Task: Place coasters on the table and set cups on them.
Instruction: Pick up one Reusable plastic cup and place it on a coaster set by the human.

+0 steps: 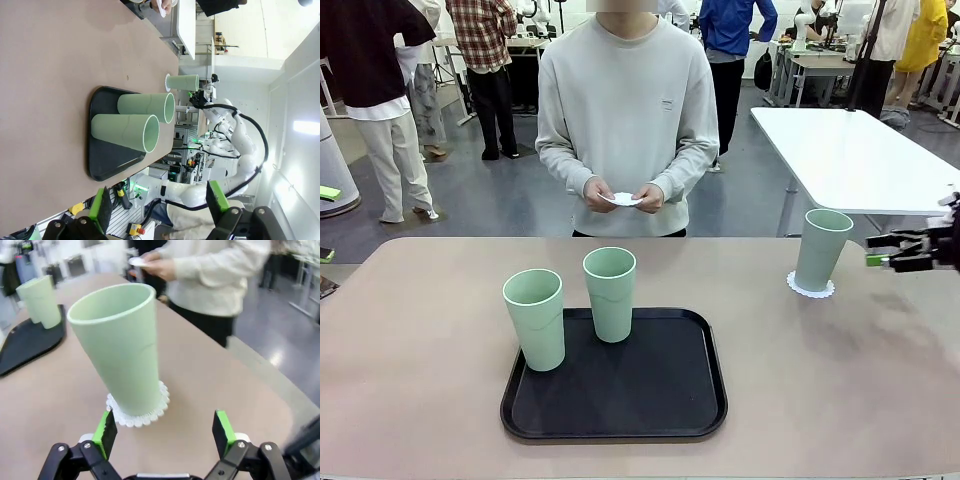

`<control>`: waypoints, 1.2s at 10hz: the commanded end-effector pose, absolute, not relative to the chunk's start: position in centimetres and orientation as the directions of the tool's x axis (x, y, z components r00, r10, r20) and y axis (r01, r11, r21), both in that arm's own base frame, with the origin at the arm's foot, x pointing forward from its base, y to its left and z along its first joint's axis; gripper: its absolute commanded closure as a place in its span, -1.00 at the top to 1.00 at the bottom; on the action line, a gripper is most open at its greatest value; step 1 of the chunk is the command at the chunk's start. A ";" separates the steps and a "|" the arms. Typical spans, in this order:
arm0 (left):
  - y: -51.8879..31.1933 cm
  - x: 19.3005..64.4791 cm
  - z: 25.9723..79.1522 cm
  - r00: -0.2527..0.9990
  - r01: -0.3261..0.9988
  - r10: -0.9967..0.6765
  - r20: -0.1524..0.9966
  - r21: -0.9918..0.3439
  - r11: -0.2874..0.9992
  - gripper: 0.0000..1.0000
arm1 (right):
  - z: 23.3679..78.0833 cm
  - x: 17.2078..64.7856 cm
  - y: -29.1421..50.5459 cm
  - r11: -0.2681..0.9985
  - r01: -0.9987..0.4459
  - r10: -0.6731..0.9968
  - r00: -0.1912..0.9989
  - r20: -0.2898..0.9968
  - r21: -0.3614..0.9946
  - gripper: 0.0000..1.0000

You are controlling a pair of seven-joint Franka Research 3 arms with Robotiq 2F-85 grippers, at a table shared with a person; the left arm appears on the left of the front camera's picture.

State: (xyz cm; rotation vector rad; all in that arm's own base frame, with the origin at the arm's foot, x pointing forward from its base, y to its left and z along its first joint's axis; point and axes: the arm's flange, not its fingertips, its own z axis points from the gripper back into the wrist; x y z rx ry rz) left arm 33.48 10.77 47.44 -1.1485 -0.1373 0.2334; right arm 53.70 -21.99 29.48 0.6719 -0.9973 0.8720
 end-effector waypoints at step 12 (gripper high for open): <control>10.6 33.6 47.5 0.969 -0.092 0.247 0.003 -0.923 0.374 1.00 | 53.2 43.9 -5.8 0.887 -0.461 0.432 0.837 0.336 0.008 1.00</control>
